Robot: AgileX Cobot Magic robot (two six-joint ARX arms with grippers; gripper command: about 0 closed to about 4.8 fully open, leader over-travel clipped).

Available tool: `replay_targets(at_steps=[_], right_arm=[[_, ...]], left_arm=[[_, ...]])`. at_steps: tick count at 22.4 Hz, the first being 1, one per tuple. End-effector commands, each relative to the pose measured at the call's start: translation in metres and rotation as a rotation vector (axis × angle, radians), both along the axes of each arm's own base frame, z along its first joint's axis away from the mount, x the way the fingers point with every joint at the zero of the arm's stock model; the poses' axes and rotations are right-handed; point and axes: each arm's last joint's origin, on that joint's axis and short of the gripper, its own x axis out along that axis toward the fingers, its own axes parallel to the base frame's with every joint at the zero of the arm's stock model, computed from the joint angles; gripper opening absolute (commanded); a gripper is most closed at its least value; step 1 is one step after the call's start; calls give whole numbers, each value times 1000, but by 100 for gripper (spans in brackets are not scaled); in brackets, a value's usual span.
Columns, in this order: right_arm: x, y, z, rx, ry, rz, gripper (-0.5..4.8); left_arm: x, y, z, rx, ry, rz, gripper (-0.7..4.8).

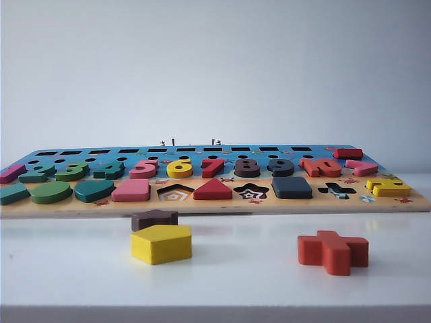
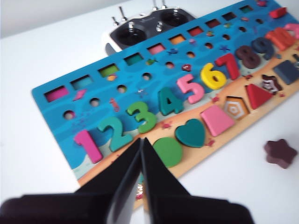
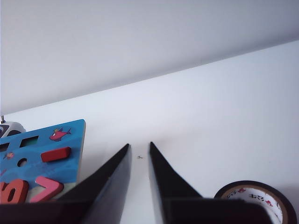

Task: Insert the cube into the slot.

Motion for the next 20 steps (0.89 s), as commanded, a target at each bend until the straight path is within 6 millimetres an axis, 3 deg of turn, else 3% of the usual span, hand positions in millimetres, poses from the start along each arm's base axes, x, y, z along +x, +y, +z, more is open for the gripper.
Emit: replay_targets(at_steps=[1,8,12,20], right_arm=[[-2,0,-4,-32,-27,24,82],[-8,0,1,-79,-92,20,80],[-8,0,0,-98,-85,10,52],[-8,0,-1,-97,-79,10,53]], left_arm=[[-1,2,-5,7,-64,43,17],[-2,8,-34,-36,-129,191,17],[-1,13,-51,-28,-150,261,17],[1,17,-71,-8,-142,344,17]])
